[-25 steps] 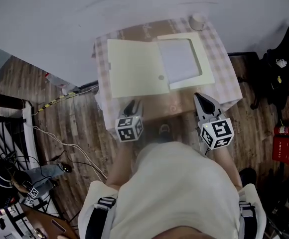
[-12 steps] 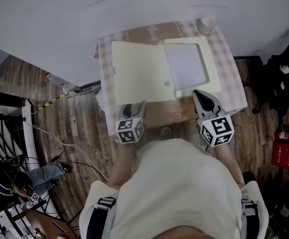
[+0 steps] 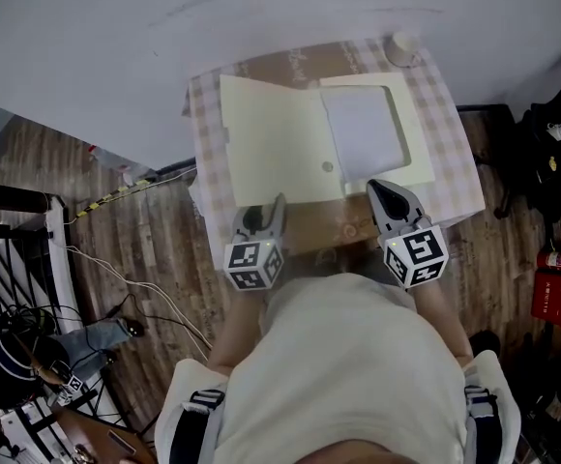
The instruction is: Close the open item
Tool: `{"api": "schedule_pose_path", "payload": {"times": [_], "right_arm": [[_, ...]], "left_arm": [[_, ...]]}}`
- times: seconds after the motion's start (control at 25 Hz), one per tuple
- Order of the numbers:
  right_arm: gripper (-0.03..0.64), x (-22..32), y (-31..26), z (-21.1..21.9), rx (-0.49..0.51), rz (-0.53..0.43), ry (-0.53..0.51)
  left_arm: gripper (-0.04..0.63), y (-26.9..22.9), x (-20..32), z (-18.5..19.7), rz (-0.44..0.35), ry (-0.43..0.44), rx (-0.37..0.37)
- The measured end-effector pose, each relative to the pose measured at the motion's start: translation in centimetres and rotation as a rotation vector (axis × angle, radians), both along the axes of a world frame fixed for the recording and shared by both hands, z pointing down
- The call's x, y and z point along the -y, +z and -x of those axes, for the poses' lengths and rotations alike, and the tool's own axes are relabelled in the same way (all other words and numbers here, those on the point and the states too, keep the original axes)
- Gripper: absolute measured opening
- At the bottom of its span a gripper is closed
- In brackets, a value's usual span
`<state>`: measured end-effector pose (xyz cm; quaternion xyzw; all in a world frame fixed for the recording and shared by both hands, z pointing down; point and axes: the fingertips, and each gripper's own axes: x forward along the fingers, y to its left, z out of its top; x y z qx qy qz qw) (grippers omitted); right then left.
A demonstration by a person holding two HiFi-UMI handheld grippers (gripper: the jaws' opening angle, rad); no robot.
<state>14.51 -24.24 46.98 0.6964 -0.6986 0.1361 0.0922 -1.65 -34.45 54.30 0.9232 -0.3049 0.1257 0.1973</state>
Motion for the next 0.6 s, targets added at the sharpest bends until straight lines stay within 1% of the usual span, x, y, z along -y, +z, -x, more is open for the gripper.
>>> {"api": "schedule_pose_path", "payload": {"times": [0.16, 0.32, 0.48, 0.6], "right_arm": [[0.0, 0.5, 0.1, -0.1, 0.019, -0.008, -0.014], [0.001, 1.1, -0.4, -0.9, 0.014, -0.023, -0.058], [0.0, 1.2, -1.0, -3.1, 0.01, -0.037, -0.093], [0.0, 0.8, -1.2, -5.3, 0.019, -0.038, -0.105]], "left_arm": [[0.138, -2.3, -0.5, -1.5, -0.042, 0.018, -0.031], [0.106, -4.2, -1.0, -3.3, -0.064, 0.0, -0.073], [0.092, -5.9, -1.9, -5.5, -0.074, -0.027, -0.104], [0.086, -7.2, -2.8, -7.4, -0.097, -0.034, -0.122]]}}
